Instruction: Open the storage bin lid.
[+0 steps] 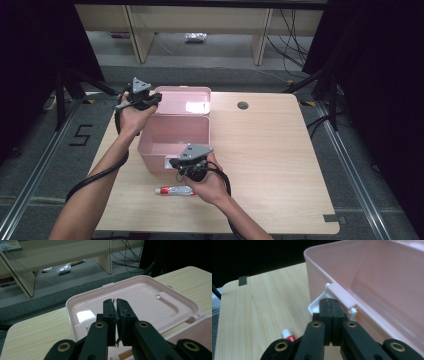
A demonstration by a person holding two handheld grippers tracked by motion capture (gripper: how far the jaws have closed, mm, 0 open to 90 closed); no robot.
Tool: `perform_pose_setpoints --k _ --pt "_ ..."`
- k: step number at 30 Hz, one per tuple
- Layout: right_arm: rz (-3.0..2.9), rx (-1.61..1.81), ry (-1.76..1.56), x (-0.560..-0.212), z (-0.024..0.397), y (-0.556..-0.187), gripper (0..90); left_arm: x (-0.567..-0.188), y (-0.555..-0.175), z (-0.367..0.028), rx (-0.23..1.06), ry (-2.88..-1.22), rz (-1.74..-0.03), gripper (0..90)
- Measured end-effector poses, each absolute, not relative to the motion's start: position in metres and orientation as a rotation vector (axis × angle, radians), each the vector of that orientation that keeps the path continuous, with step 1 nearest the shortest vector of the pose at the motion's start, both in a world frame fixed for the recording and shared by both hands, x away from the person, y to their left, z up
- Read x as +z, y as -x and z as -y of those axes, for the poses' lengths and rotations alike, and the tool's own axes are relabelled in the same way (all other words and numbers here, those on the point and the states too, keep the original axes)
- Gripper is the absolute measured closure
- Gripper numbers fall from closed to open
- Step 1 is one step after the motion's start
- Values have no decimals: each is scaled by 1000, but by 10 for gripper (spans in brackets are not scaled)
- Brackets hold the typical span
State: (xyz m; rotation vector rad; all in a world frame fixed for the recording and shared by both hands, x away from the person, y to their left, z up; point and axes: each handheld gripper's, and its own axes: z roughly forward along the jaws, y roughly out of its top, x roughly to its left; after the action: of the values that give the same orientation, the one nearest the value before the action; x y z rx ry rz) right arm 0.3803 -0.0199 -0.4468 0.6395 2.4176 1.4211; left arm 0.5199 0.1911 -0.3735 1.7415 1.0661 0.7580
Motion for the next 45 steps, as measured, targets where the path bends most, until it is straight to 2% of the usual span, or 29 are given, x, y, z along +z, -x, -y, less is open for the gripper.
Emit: perform_pose_setpoints --k 8,17,22,34,45 --pt "-2416 1423 -646 -447 20 -380 900 -367 -494 -200 762 -1745 -987 770" --pt "-2434 1427 -673 -446 21 -380 900 -369 -462 -211 722 -1705 -935 571" --pt "-2435 1424 -681 -444 22 -380 896 -369 -445 -217 700 -1678 -903 512" --pt "-2422 1458 -687 -441 23 -379 848 -372 -423 -222 703 -1654 -879 466" --pt "-2344 1471 -648 -421 40 -379 809 -370 -404 -222 680 -1671 -816 456"
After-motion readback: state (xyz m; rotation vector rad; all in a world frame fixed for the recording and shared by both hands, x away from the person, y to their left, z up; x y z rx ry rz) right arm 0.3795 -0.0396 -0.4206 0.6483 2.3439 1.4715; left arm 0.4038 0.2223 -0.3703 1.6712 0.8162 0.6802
